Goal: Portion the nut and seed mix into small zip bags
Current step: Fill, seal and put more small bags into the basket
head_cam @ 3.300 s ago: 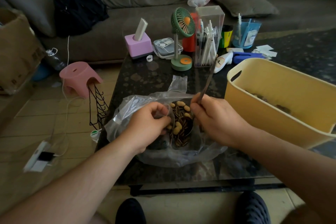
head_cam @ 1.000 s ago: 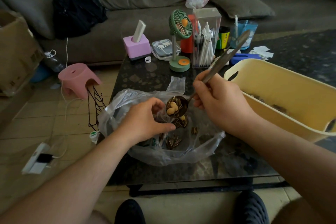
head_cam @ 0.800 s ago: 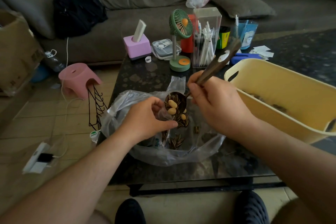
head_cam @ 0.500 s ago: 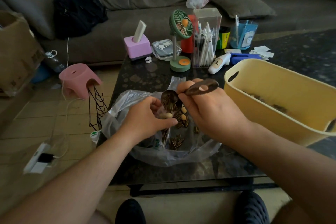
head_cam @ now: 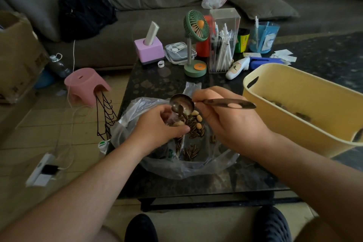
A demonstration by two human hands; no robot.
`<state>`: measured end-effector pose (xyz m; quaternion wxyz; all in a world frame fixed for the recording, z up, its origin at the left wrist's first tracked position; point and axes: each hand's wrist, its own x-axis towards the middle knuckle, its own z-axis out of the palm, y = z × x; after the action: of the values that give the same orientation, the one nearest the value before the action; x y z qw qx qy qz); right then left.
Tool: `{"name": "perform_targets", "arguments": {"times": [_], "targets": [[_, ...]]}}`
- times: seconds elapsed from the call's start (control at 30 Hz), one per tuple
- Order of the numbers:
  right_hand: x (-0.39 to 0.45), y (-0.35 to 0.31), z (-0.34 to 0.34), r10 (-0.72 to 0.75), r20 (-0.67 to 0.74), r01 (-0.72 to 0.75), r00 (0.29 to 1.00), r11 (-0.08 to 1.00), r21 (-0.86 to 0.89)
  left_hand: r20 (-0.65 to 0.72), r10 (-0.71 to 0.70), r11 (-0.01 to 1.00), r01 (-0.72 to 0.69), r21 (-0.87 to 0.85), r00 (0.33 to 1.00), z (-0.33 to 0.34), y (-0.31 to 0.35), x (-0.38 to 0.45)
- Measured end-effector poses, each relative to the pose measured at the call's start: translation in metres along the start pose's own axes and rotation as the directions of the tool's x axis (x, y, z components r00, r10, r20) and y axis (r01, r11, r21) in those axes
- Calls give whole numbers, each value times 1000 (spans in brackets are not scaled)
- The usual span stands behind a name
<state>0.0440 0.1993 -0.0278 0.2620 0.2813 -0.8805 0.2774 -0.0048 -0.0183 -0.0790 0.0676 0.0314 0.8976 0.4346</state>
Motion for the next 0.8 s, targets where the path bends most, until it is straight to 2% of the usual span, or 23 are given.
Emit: {"name": "perform_targets", "arguments": {"times": [0.37, 0.63, 0.7, 0.8], "targets": [[-2, 0, -1, -24, -36, 25, 999, 999, 27, -35, -16, 1000, 15, -20, 999, -1, 1, -5], [0, 4, -16, -85, -140, 83, 986, 996, -17, -146, 107, 990, -118, -70, 983, -9, 11, -13], [-3, 8, -19, -115, -97, 110, 989, 992, -55, -190, 124, 985, -144, -98, 974, -12, 13, -15], [-13, 13, -10, -69, 147, 89, 987, 986, -138, -202, 147, 977, -174, -121, 968, -14, 14, -18]]}}
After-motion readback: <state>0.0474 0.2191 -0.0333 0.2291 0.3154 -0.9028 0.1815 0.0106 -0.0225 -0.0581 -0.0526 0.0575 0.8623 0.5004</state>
